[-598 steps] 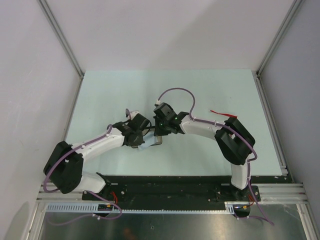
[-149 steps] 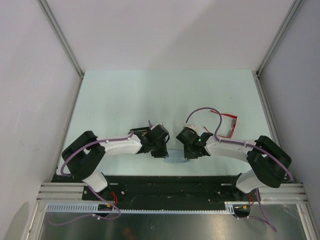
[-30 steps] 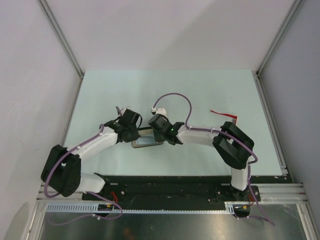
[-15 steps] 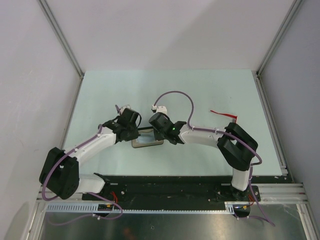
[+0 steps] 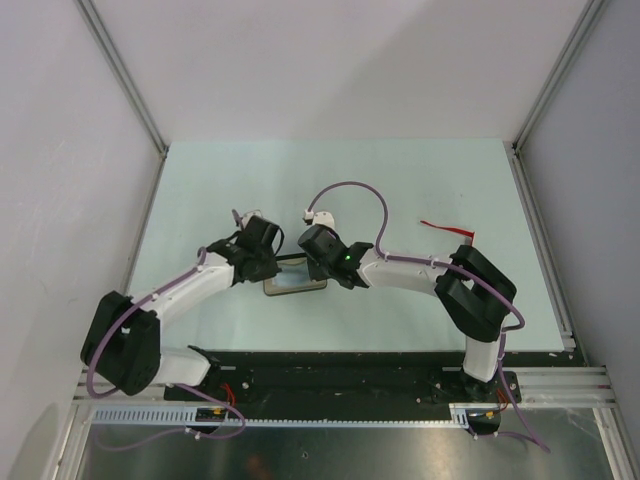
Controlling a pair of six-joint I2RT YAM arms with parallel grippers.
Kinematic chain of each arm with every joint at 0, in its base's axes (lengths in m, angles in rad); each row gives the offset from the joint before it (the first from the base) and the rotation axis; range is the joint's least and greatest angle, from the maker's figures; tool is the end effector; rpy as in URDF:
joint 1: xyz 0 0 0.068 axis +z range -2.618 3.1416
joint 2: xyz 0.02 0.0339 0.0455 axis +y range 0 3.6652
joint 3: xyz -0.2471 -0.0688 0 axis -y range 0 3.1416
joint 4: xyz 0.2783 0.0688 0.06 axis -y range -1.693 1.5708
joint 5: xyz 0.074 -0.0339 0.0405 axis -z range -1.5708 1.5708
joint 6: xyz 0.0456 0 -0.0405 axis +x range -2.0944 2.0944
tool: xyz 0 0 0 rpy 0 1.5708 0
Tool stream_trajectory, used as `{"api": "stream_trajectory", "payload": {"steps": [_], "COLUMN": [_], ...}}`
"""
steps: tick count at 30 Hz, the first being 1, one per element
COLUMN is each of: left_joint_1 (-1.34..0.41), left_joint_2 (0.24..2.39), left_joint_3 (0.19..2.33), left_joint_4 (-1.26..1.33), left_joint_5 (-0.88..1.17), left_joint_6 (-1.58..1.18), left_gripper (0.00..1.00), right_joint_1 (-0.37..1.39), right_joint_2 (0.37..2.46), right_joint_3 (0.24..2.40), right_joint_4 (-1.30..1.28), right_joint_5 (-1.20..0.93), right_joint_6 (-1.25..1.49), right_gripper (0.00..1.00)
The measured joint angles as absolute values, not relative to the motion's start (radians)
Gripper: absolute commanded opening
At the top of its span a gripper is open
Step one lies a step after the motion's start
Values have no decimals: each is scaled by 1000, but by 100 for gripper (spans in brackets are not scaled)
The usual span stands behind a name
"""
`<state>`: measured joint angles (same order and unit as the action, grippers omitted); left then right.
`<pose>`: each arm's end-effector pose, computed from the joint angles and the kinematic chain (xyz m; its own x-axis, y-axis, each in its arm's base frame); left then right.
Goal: Organize the sunglasses
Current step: Put down the folded cleaning cloth in the sunglasses case.
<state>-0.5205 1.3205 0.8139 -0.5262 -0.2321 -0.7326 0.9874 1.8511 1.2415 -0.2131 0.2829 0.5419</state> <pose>0.2585 -0.1361 0.1687 -0.8092 -0.2864 -0.5131 -0.2145 0.9569 -0.1959 0.2480 0.3527 0.1545 -0.7053 -0.1695 -0.6883 -0.3887 0.9045 0.1756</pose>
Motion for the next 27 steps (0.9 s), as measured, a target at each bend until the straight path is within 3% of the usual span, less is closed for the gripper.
{"api": "stream_trajectory", "payload": {"steps": [27], "left_joint_1": [-519], "left_joint_2": [1460], "left_joint_3": [838], "left_joint_4": [-518], "left_joint_5": [-233], "left_joint_6": [-731], "left_gripper": [0], "right_joint_1": [971], "right_joint_2": [1918], "right_joint_3": [1248], "right_joint_4": [-220], "right_joint_5": [267], "right_joint_6": [550], "right_gripper": [0]}}
